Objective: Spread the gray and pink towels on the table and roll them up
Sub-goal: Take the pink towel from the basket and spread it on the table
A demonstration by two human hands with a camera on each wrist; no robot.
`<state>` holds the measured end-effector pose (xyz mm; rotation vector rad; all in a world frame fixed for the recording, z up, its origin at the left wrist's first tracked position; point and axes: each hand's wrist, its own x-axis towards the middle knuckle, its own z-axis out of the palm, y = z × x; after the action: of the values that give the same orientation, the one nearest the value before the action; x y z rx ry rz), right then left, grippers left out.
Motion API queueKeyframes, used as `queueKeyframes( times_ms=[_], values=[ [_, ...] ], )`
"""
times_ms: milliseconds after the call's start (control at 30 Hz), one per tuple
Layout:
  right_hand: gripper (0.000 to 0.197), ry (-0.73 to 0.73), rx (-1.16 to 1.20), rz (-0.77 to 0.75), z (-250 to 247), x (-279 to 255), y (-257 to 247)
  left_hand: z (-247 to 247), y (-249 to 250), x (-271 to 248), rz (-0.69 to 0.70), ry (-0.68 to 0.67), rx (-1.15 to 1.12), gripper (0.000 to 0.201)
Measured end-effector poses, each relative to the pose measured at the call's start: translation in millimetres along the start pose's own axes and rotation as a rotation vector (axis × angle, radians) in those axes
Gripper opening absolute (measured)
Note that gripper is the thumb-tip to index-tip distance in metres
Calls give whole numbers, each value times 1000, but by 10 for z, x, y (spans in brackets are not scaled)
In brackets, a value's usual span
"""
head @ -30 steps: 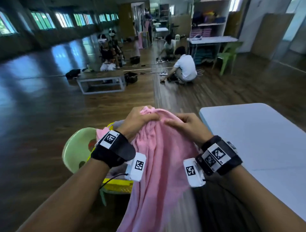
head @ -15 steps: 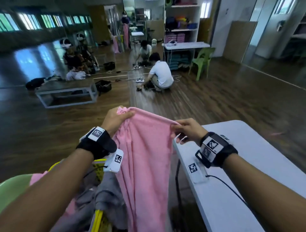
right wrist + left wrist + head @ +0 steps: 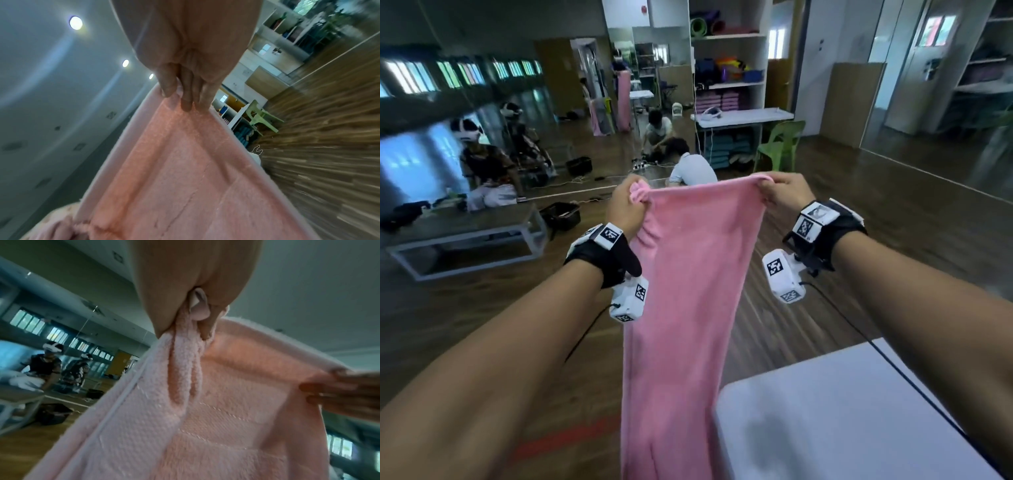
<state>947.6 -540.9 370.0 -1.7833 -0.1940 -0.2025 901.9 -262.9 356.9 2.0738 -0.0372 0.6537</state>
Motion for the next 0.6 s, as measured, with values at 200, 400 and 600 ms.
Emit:
queueKeyframes(
  times_ms=[200, 400, 600],
  values=[
    [31, 143, -159, -76, -784, 365, 354, 502, 169, 259, 101, 9, -69, 33],
    [27, 152, -516, -25, -1851, -278, 994, 1042, -281, -489, -34, -162, 38, 37],
    [29, -185, -947, 236, -2426, -1942, 2036, 1847, -486, -2453, -221, -576, 33, 42]
  ],
)
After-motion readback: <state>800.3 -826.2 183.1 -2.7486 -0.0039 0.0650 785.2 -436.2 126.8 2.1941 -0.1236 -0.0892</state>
